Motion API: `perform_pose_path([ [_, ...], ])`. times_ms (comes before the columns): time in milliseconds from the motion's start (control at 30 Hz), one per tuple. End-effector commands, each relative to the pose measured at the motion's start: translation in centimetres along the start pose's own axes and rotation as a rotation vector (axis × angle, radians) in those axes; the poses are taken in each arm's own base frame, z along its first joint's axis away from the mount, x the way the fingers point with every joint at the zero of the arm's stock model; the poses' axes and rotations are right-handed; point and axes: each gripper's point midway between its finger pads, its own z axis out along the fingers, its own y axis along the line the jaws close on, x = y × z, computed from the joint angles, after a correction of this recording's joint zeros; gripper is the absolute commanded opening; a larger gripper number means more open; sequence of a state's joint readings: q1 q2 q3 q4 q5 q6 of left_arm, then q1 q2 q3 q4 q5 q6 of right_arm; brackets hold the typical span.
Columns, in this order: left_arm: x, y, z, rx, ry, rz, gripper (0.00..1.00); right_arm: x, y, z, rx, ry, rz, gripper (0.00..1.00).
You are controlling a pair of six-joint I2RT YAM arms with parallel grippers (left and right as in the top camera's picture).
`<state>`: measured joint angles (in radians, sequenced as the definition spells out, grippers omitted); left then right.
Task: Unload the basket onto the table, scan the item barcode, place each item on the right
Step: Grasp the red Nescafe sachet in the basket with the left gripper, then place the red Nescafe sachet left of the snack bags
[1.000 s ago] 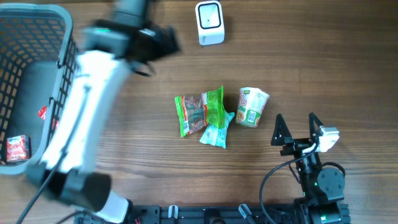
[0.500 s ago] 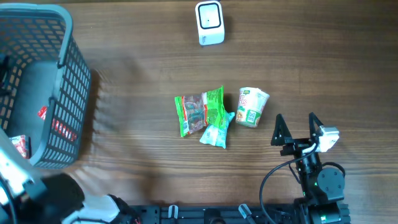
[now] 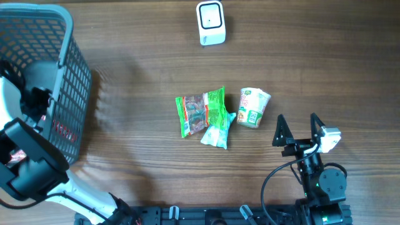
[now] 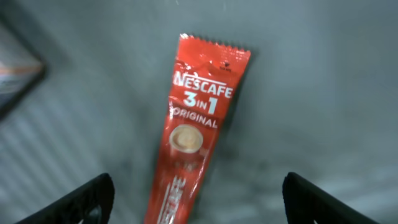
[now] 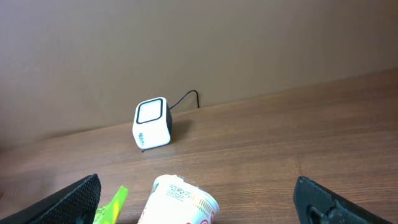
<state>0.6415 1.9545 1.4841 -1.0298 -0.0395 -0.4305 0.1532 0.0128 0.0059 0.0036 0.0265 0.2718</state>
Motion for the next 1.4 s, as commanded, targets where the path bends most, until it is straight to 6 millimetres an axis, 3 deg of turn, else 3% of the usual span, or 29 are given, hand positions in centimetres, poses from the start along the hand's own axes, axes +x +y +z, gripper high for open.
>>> perform_pose_path([
  [0,1.9,-0.6,2.4,0.039,0.05,0.017,0.79,-0.2,0.1,0.0,-0.005,-0.008,0.001,1.0],
  [67,2.5,-0.3,3.4,0.033,0.056,0.017,0.76,-0.2,0.1,0.0,-0.006,-0.008,0.001,1.0],
  [133,3.2,0.0,4.7,0.032,0.061,0.017,0.66,-0.2,0.1,0.0,-0.006,-0.008,0.001,1.0],
  [200,3.6,0.2,5.3,0.03,0.064,0.017,0.42,-0.2,0.1,0.0,-0.005,-0.008,0.001,1.0],
  [267,3.5,0.2,5.2,0.035,0.059,0.017,0.06,-0.2,0.1,0.0,-0.006,-0.008,0.001,1.0],
  [333,3.0,0.1,4.6,0.042,0.047,0.013,0.04,-0.2,0.1,0.0,-0.006,-0.008,0.001,1.0],
  [400,1.7,-0.4,2.3,0.067,0.019,0.005,0.04,-0.2,0.1,0.0,-0.005,-0.008,0.001,1.0],
  [500,-0.7,-1.2,-3.3,0.121,-0.067,-0.003,0.04,-0.2,0.1,0.0,-0.006,-0.008,0.001,1.0],
  [600,-2.7,-2.0,-10.9,0.196,-0.208,-0.003,0.04,-0.2,0.1,0.0,-0.005,-0.008,0.001,0.99],
  [700,-2.9,-2.7,-18.4,0.319,-0.345,0.007,0.04,-0.2,0.1,0.0,-0.006,-0.008,0.001,1.0],
  [767,-1.3,-3.9,-23.5,0.483,-0.401,0.041,0.04,-0.2,0.1,0.0,-0.005,-0.008,0.001,1.0],
  [867,2.3,-5.0,-29.0,0.65,-0.455,0.111,0.04,-0.2,0.1,0.0,-0.006,-0.008,0.001,0.99],
  [1000,8.2,-5.9,-32.5,0.714,-0.474,0.238,0.04,-0.2,0.1,0.0,-0.006,-0.008,0.001,1.0],
  [1100,12.7,-7.2,-32.1,0.695,-0.415,0.376,0.04,-0.2,0.1,0.0,-0.006,-0.008,0.001,1.0],
  [1267,17.3,-8.5,-28.0,0.526,-0.301,0.533,0.04,-0.2,0.1,0.0,-0.006,-0.008,0.001,0.99],
  [1367,21.1,-10.3,-24.0,0.464,-0.184,0.666,0.04,-0.2,0.1,0.0,-0.006,-0.008,0.001,1.0],
])
